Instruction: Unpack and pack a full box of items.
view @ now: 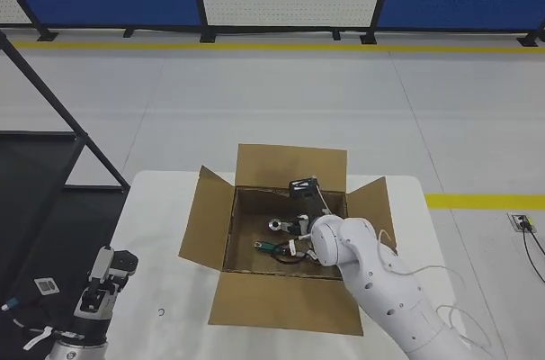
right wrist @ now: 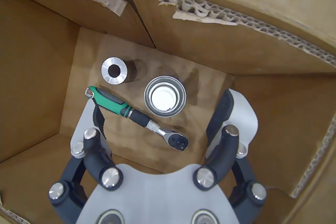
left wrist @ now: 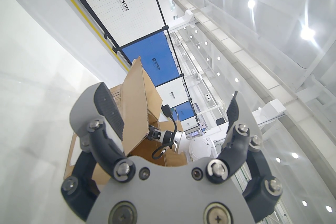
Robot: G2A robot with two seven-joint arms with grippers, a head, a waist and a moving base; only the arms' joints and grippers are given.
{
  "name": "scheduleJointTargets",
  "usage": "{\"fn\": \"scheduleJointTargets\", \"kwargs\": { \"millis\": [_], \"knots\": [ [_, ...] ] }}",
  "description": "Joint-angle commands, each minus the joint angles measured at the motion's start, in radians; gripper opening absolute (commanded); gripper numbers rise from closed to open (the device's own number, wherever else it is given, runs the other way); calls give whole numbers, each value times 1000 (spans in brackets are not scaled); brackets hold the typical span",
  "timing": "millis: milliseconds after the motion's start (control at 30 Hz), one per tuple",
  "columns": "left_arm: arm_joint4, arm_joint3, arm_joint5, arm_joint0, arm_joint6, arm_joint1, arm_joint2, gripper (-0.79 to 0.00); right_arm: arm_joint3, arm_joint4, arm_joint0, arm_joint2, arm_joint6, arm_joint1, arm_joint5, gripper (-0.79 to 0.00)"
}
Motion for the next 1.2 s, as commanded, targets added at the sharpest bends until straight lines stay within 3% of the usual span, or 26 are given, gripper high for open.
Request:
{"fn": "scheduleJointTargets", "kwargs": {
  "millis": [0, 233, 333, 533, 667, 733, 933, 1167],
  "knots": [
    [1, 1, 0, 0, 3, 0, 0, 0, 22, 7, 9, -2, -3, -5, -4, -142],
    [3, 4, 3, -3, 3, -2, 0, 0, 82, 15, 30, -4, -1, -21, 1, -215],
    [4, 6, 4, -5, 3, -2, 0, 0, 96, 11, 37, -8, 1, -27, 3, -397],
    [2, 12, 4, -11, 1, -3, 0, 0, 111, 7, 42, -7, 8, -35, -1, -431],
    [3, 16, 4, -14, 0, -3, -2, 0, 116, 0, 42, -3, 8, -39, 2, -603],
    [2, 20, 6, -17, -1, -3, -2, 0, 107, -8, 39, -1, 6, -41, 7, -779],
    [9, 30, 11, -27, -2, -3, -3, 0, 6, -64, -1, 22, 8, -34, 35, -785],
    [18, 32, 14, -38, -2, -4, 6, 0, -292, -151, -142, 96, 0, -2, -3, -785]
  ]
}}
